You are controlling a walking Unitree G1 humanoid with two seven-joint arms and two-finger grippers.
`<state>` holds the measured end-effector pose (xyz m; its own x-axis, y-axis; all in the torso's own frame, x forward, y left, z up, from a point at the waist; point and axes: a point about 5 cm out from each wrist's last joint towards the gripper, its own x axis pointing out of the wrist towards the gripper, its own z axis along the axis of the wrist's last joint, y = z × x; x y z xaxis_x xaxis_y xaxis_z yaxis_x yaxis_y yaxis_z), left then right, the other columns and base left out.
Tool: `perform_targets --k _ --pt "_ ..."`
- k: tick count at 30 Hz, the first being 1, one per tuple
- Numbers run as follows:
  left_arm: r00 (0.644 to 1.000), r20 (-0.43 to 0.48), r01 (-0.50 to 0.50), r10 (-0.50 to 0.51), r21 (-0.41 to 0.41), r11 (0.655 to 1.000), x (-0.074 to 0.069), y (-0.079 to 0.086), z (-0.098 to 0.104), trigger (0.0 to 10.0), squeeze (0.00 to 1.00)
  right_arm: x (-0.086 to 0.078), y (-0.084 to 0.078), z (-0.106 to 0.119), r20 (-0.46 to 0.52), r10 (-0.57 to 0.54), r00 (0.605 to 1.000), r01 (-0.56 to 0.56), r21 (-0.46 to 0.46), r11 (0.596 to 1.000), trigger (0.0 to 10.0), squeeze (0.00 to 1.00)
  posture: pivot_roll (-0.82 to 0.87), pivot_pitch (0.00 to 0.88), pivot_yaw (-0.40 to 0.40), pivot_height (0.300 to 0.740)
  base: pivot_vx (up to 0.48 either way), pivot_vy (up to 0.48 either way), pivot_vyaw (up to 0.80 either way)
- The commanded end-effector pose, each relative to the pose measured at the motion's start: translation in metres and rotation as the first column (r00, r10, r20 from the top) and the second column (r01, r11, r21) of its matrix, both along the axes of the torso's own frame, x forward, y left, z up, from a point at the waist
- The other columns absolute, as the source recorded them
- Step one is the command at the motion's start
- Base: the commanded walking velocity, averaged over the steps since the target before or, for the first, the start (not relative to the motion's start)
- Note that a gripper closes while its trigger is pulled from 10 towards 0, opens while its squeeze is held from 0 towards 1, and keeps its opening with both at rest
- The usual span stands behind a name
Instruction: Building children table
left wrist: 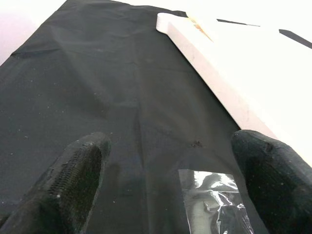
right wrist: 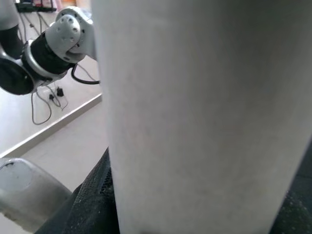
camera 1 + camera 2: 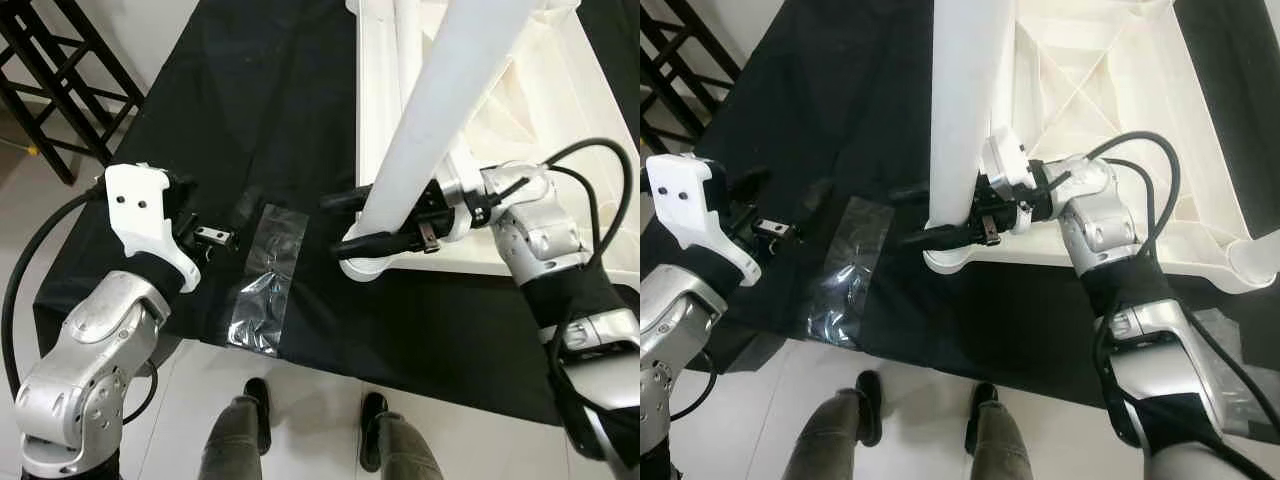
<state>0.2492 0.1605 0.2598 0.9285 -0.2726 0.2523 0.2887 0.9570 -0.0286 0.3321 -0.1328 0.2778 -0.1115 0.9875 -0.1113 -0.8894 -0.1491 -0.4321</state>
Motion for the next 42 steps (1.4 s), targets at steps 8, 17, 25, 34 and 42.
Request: perform_targets --k 8,17,25,34,42 --pt "1.0 0.013 -0.028 0.027 0.02 0.999 -0.001 0.008 0.001 10.0 0.0 -0.007 -0.004 -0.054 -0.145 -0.172 0.974 0.173 -0.006 0.985 10.0 0.0 0.11 0.395 0.008 0.74 0.0 0.0 0.0" --pt "0.996 0.055 -0.065 0.063 0.025 0.998 0.006 0.019 0.009 10.0 0.0 -0.046 0.05 -0.122 -0.309 -0.827 0.47 0.86 -0.051 0.508 10.0 0.0 0.08 0.342 0.016 0.74 0.0 0.0 0.0" --pt "0.993 0.106 -0.05 0.046 0.036 0.998 0.015 0.021 0.021 10.0 0.0 -0.029 0.067 -0.117 -0.295 -0.874 0.387 0.918 0.029 0.396 10.0 0.0 0.1 0.288 0.023 0.74 0.0 0.0 0.0" --pt "0.985 0.173 0.009 -0.012 0.019 1.0 0.02 0.026 0.041 10.0 0.0 -0.021 0.065 -0.125 -0.226 -0.923 0.313 0.949 0.041 0.312 10.0 0.0 0.11 0.237 0.028 0.74 0.0 0.0 0.0" --pt "0.906 0.212 0.365 -0.366 0.045 0.93 0.028 0.012 0.08 10.0 0.02 -0.016 0.07 -0.129 -0.233 -0.961 0.149 0.989 0.036 0.144 10.0 0.0 0.13 0.19 0.04 0.74 0.0 0.0 0.0"
